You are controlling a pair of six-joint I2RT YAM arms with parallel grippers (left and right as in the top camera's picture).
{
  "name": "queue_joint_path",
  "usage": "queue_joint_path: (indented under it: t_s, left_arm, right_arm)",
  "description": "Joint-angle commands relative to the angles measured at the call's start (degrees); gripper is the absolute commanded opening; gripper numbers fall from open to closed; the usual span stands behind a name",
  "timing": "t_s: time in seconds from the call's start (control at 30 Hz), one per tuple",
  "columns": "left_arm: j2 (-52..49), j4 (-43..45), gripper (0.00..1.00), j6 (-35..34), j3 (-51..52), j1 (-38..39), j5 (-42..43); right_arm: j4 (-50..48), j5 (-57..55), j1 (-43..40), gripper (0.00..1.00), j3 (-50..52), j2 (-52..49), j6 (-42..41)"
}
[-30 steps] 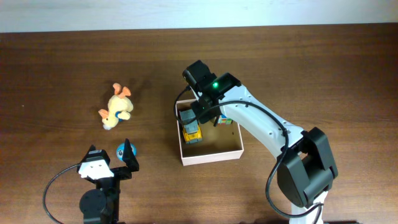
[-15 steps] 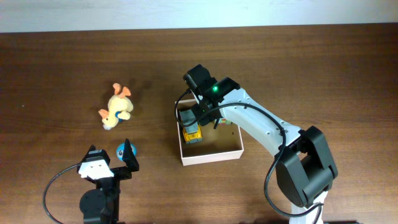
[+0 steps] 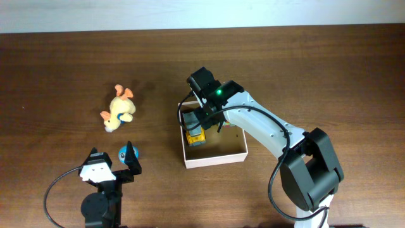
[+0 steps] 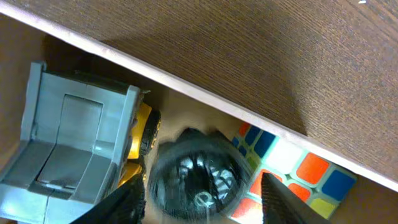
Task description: Pack container
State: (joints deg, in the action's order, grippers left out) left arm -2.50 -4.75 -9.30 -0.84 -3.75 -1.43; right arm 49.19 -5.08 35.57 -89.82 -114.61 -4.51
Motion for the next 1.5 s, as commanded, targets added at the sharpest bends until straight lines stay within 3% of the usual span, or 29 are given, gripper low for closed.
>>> queue_joint_path:
  t_s: [0.0,0.4,0.73,0.9,1.07,1.47]
  left_arm:
    - [0.42,-0.02,0.99,-0.26,0.33,-0.33,0.83]
    - [0.42,-0.02,0.99,-0.26,0.33,-0.33,0.83]
    - [0.42,-0.02,0.99,-0.26,0.33,-0.33,0.83]
    - [0.42,-0.02,0.99,-0.26,0.33,-0.33,0.83]
    - [0.42,-0.02,0.99,-0.26,0.33,-0.33,0.81]
    - [0.42,-0.02,0.99,-0.26,0.33,-0.33,0.81]
  right_arm:
    - [-0.22,0.11,0.04,0.57,0.37,-0.33,-0.17]
    - [-0.11,0.13,0.07,0.58,0.09,-0.24,-0.20]
    - [10.64,0.31,0.09,0.59,-9.77,3.72,-0.20]
    - [11.96,-0.22,-0.52,0.64,-11.74,8.79,-0.22]
    - [14.29,-2.73,-4.70,0.66,-11.74,12.00,-1.95]
    - [18.27,-2.71,-24.06,0.67,-11.13,11.96,-1.90]
